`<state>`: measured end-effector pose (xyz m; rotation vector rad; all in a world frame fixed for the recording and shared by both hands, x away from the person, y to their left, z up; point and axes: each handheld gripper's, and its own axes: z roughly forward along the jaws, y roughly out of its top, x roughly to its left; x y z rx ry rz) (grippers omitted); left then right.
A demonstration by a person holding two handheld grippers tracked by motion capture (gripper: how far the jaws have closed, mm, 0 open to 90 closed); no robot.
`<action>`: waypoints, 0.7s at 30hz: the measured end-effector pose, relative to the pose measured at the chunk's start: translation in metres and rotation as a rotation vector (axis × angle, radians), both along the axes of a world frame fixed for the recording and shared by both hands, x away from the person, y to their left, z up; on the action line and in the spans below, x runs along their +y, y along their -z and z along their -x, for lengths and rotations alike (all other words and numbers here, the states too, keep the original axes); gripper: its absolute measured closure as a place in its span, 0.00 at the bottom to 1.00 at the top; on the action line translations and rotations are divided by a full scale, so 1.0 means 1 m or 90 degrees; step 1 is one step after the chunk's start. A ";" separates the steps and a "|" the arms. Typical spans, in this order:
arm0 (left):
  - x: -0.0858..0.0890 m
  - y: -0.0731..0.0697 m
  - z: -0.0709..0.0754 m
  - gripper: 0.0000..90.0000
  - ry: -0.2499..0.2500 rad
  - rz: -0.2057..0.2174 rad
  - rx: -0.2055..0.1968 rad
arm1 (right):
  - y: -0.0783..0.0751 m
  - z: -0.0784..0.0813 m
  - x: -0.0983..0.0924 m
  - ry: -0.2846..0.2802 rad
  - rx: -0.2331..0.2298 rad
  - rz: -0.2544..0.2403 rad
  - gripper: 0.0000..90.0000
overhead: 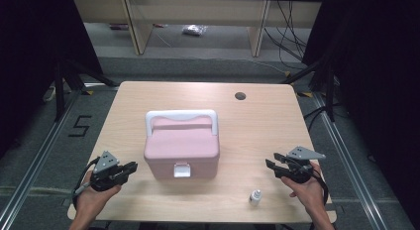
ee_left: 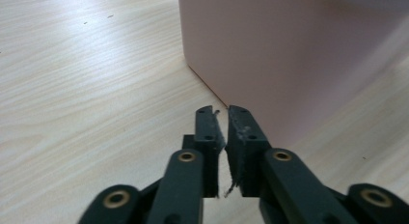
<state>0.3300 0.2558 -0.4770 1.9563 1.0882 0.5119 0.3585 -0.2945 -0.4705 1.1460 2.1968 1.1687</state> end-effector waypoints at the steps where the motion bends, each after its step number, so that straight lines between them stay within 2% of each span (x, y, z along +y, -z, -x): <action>1: -0.002 0.002 -0.003 0.97 -0.003 0.013 0.002 | 0.000 -0.003 0.003 -0.019 0.006 -0.008 0.75; 2: -0.002 0.002 -0.003 0.98 -0.003 0.013 0.002 | -0.002 -0.003 0.006 -0.015 0.011 -0.001 0.79; 3: -0.001 0.003 -0.009 0.99 0.011 -0.006 0.009 | -0.003 -0.005 0.010 -0.018 0.015 -0.003 0.84; 4: -0.002 0.003 -0.012 0.99 0.008 -0.008 0.011 | -0.003 -0.009 0.012 -0.033 -0.003 0.005 0.87; 5: -0.002 0.003 -0.014 1.00 0.013 -0.011 0.012 | -0.005 -0.011 0.015 -0.039 0.005 0.000 0.91; 6: -0.002 0.003 -0.014 1.00 0.013 -0.011 0.012 | -0.005 -0.011 0.015 -0.039 0.005 0.000 0.91; 7: -0.005 0.003 -0.019 1.00 0.006 0.006 0.011 | -0.006 -0.017 0.021 -0.051 -0.003 0.004 0.97; 8: -0.005 0.003 -0.019 1.00 0.006 0.006 0.011 | -0.006 -0.018 0.025 -0.053 0.006 -0.003 0.99; 9: -0.007 0.002 -0.022 1.00 0.007 0.008 0.013 | -0.007 -0.020 0.029 -0.058 0.002 -0.001 1.00; 10: -0.006 0.002 -0.024 1.00 0.023 0.008 0.015 | -0.007 -0.024 0.031 -0.072 -0.013 0.003 1.00; 11: -0.011 0.002 -0.025 1.00 0.017 0.032 0.010 | -0.008 -0.026 0.035 -0.071 -0.012 0.000 1.00; 12: -0.013 0.001 -0.026 1.00 0.023 0.024 0.008 | -0.008 -0.028 0.039 -0.069 -0.004 -0.012 1.00; 13: -0.013 0.000 -0.028 1.00 0.031 0.008 0.010 | -0.009 -0.032 0.042 -0.076 -0.007 -0.011 1.00; 14: -0.015 0.000 -0.030 1.00 0.036 0.004 0.013 | -0.009 -0.035 0.046 -0.085 -0.014 -0.011 1.00; 15: -0.019 0.001 -0.032 1.00 0.026 0.023 0.004 | -0.010 -0.036 0.050 -0.089 -0.018 -0.010 1.00; 16: -0.018 0.000 -0.033 1.00 0.037 -0.001 0.008 | -0.011 -0.037 0.054 -0.096 -0.019 -0.013 1.00; 17: -0.020 0.001 -0.034 1.00 0.030 0.009 0.005 | -0.012 -0.038 0.058 -0.100 -0.020 -0.010 1.00; 18: -0.020 0.002 -0.034 1.00 0.027 0.005 -0.003 | -0.013 -0.039 0.061 -0.110 -0.025 -0.009 1.00; 19: -0.017 0.000 -0.035 1.00 0.038 -0.021 0.008 | -0.013 -0.039 0.065 -0.115 -0.025 -0.010 1.00; 21: -0.015 0.000 -0.038 1.00 0.035 -0.018 0.009 | -0.012 -0.042 0.071 -0.128 -0.022 -0.005 1.00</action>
